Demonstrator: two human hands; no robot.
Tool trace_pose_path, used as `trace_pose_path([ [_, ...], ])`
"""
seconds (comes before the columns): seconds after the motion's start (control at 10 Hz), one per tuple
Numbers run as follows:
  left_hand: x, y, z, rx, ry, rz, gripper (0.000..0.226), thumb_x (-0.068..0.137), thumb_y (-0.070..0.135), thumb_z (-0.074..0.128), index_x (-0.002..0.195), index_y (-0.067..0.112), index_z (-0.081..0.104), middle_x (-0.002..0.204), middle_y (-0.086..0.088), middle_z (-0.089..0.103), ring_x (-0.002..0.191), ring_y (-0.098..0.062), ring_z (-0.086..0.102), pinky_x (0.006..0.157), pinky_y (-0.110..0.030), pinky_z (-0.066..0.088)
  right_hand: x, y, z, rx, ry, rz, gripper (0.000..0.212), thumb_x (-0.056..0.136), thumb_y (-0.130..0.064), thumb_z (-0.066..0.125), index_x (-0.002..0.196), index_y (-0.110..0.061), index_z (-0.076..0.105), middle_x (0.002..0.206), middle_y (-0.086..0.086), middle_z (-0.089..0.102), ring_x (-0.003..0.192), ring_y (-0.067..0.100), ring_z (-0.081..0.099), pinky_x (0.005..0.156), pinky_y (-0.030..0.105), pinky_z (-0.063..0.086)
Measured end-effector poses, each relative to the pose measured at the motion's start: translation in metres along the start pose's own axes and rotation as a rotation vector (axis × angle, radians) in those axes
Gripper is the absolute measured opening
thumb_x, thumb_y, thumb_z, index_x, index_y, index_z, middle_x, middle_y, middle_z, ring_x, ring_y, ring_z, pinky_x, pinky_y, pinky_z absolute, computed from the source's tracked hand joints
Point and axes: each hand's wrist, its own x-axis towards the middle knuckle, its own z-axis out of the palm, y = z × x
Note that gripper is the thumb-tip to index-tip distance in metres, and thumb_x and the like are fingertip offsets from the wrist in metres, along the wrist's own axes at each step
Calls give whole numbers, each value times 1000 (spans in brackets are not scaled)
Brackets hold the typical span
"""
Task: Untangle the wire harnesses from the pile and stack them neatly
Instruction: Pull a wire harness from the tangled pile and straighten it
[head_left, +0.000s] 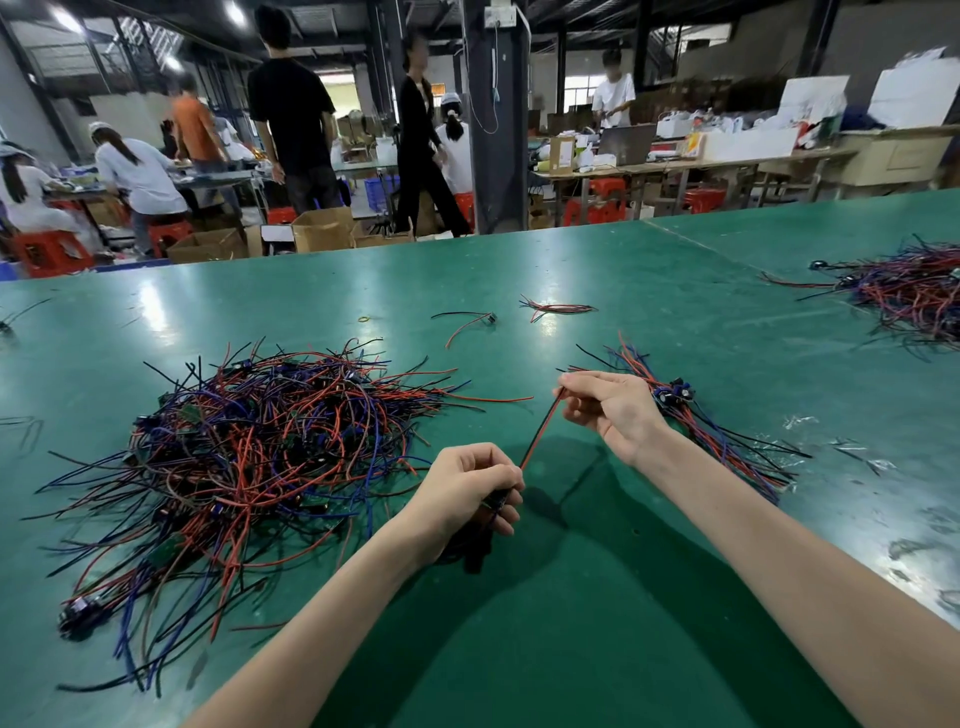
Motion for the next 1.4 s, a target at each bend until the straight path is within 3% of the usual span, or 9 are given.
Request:
trace_pose_path([
  [0.2,0,-1,0,-2,-21,4,21,89,-1,56,69,3,57,56,-8,56,45,-17,54,42,-21,45,2,0,-3,29,-33,-6,9,83,8,59,77,7,65,61,13,69,44,9,58,49,21,52],
  [0.4,0,0,0,-13,-28,7,22,89,0,56,68,4,58,57,-9,56,45,-16,54,43,-21,45,3,1,-3,56,-53,-4,28,85,9,58,62,1,72,64,16,69,46,12,59,50,21,53],
  [0.6,0,1,1,-57,-39,-4,24,90,-1,54,66,4,57,54,-6,57,42,-14,53,41,-19,44,3,0,0,95,-55,10,14,89,7,52,81,8,64,61,13,68,45,9,58,50,20,53],
  [1.2,-1,3,-2,-210,-148,11,33,90,3,53,60,13,63,58,-7,58,47,-15,54,43,-19,43,3,3,2,218,-88,119,17,92,5,48,83,6,63,63,10,69,46,8,59,49,20,53],
  [1.4,-1,2,-3,-221,-141,-3,29,90,1,52,64,9,59,57,-7,57,46,-14,53,42,-19,43,3,3,2,219,-92,116,17,92,5,48,83,6,63,63,10,69,47,9,60,50,20,53],
])
